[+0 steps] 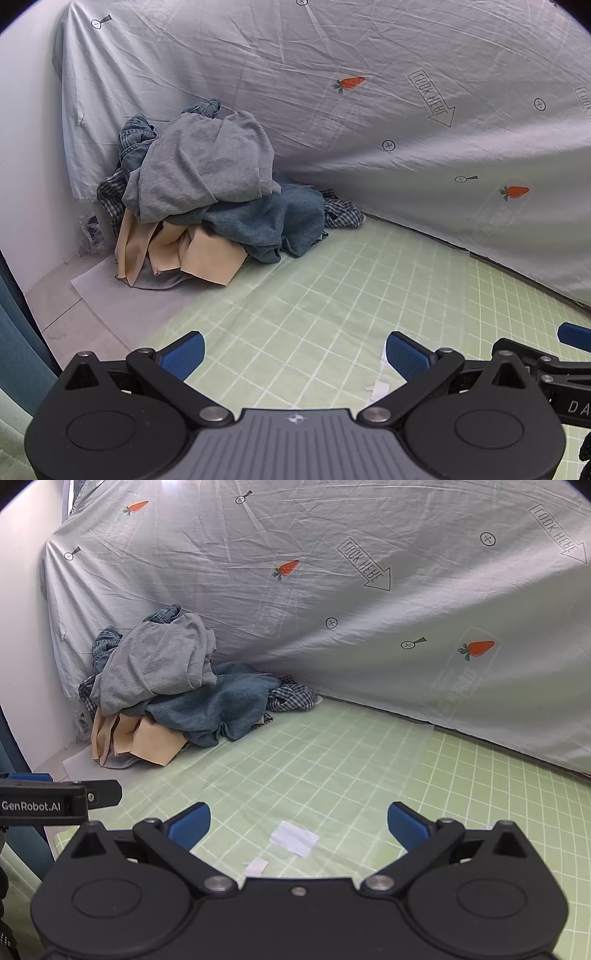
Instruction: Fold clothes
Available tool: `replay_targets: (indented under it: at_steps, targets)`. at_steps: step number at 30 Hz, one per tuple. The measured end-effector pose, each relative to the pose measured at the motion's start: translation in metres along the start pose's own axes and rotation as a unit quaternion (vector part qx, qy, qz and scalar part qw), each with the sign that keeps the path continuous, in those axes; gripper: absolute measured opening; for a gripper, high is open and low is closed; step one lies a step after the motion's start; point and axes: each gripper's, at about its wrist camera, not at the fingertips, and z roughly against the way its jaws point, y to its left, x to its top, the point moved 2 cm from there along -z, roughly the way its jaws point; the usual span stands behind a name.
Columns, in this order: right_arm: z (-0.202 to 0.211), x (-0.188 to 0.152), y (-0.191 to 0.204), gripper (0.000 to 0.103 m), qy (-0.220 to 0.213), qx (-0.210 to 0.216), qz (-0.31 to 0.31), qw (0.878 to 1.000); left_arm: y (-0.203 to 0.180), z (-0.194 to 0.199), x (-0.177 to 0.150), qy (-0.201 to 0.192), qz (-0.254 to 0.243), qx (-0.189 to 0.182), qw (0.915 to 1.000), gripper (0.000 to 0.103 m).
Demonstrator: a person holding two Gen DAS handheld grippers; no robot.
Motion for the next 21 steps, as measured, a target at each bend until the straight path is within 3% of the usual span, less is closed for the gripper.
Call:
replay_targets:
  at_steps: [21]
  targets:
    - [-0.012,0.001,-0.017,0.103,0.016,-0.012,-0.009,1.000,-0.004,-0.017,0.000,0.025,0.002,-0.008,0.9996,0.103]
